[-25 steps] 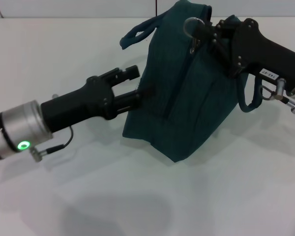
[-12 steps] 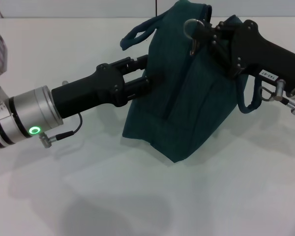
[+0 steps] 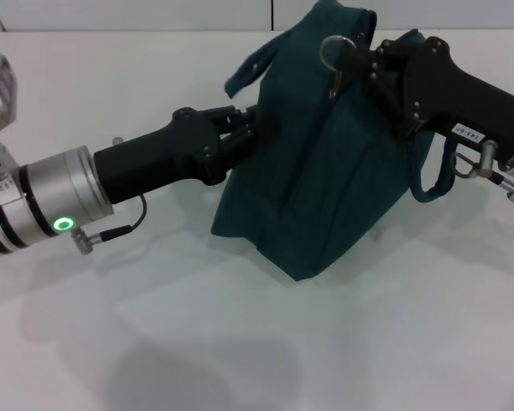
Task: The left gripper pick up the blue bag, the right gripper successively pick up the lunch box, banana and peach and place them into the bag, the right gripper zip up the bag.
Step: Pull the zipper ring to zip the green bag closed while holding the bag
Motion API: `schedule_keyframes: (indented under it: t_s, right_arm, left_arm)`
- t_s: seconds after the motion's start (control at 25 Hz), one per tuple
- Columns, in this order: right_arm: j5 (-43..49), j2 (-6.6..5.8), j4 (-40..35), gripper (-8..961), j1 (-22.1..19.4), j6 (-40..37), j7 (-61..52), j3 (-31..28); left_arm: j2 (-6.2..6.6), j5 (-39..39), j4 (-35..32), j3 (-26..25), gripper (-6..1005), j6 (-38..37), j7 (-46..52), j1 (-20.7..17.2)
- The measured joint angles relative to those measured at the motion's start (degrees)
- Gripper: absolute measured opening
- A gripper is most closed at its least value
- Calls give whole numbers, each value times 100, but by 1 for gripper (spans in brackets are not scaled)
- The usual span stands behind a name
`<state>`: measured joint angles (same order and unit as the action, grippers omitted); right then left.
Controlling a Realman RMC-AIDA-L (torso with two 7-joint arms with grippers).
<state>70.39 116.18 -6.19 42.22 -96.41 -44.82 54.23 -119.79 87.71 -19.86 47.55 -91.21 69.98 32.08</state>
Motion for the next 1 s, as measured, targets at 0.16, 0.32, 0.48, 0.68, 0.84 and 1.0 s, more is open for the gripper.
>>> schedule_keyframes:
  t_s: [0.16,0.32,0.48,0.68,0.84,1.0]
  right_arm:
    - [0,0,6,55,-16,-7,0,0]
    - [1,0,11,56,-37,-32,-7,-22]
    - [0,0,13,58,-68,-45,-31,-52]
    - [-187,1,60,60,-116,-46,-88,-59]
    - [-379,1,88,62,-165,-21,-348,-66]
    - [-640,0,89,64,-202,16,-550,-71]
  left_arm:
    - [0,-12,0,123,225,-10,-5,24]
    - [0,-14,0,141,138,-38,0,37]
    - [19,11,0,242,93,-95,33,53]
    - [23,9,-1,323,57,-116,35,13]
    - [28,21,-1,393,57,-179,42,-1]
    - [34,29,-2,582,56,-305,43,-10]
